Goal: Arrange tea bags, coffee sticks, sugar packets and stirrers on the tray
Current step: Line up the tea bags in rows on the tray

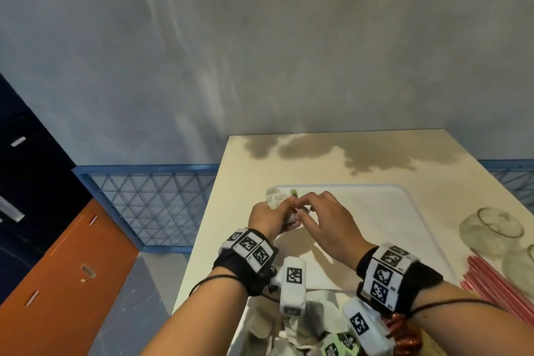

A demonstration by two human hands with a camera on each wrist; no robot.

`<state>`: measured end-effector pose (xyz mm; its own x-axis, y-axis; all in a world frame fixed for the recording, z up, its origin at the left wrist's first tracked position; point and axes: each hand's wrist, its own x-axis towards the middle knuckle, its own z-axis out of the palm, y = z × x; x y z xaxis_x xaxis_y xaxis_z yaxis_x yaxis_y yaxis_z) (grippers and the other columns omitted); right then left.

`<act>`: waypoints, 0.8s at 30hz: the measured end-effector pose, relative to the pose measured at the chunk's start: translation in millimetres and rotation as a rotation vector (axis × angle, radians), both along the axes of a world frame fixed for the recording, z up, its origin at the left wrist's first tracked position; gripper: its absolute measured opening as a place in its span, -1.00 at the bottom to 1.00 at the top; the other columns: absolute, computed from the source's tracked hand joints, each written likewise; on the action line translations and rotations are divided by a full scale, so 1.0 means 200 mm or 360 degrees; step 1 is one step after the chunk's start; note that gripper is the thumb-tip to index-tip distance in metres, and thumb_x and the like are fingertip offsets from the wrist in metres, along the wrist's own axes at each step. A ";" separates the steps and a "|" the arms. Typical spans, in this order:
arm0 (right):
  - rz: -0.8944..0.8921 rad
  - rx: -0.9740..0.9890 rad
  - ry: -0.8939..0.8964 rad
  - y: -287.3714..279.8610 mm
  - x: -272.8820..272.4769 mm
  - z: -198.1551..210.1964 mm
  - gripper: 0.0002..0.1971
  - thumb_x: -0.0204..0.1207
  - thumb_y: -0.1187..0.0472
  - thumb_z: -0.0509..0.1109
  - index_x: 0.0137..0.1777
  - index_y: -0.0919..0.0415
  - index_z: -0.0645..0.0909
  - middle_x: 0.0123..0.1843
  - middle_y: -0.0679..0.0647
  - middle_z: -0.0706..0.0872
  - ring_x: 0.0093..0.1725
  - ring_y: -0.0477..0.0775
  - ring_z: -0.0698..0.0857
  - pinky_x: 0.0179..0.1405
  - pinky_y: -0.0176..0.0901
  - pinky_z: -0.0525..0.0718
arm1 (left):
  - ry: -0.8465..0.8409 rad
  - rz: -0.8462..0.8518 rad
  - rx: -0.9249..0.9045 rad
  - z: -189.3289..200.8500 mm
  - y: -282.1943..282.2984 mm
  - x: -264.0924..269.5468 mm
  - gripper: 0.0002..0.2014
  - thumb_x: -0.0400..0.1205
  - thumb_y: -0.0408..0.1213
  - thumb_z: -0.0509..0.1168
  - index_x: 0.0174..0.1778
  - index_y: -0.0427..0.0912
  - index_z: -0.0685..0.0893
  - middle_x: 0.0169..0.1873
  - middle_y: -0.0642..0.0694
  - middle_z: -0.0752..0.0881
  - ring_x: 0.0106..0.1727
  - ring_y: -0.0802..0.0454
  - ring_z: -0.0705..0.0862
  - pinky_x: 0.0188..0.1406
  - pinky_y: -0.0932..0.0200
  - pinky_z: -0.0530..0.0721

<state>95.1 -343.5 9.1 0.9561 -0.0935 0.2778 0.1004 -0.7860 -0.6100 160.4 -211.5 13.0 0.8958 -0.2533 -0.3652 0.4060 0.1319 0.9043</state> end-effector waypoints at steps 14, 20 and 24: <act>-0.0118 0.0694 0.0546 -0.13 0.55 -0.28 -0.86 0.52 0.25 0.50 -0.27 0.13 0.73 -0.29 0.01 0.74 -0.24 -0.05 0.66 -0.11 -0.02 0.67 | 0.0314 -0.0152 0.0235 -0.18 0.11 0.39 -0.88 0.63 -0.41 0.35 -0.17 -0.40 0.65 -0.43 -0.29 0.63 -0.56 -0.09 0.55 -0.53 0.03 0.72; -0.0312 0.0867 0.0410 -0.09 0.73 -0.36 -0.87 0.43 0.32 0.51 -0.33 0.17 0.78 -0.32 0.05 0.78 -0.30 -0.09 0.66 -0.20 -0.21 0.64 | 0.0442 -0.0108 0.0098 -0.22 0.17 0.49 -0.84 0.67 -0.37 0.28 -0.16 -0.40 0.62 -0.40 -0.31 0.65 -0.47 -0.12 0.60 -0.50 0.11 0.75; -0.0321 0.0783 0.0349 -0.06 0.84 -0.33 -0.87 0.47 0.34 0.49 -0.27 0.15 0.79 -0.30 -0.08 0.78 -0.29 -0.18 0.69 -0.30 -0.50 0.61 | 0.0479 -0.0093 0.0000 -0.23 0.20 0.52 -0.88 0.68 -0.40 0.26 -0.10 -0.41 0.61 -0.30 -0.33 0.70 -0.27 -0.24 0.68 -0.39 0.02 0.82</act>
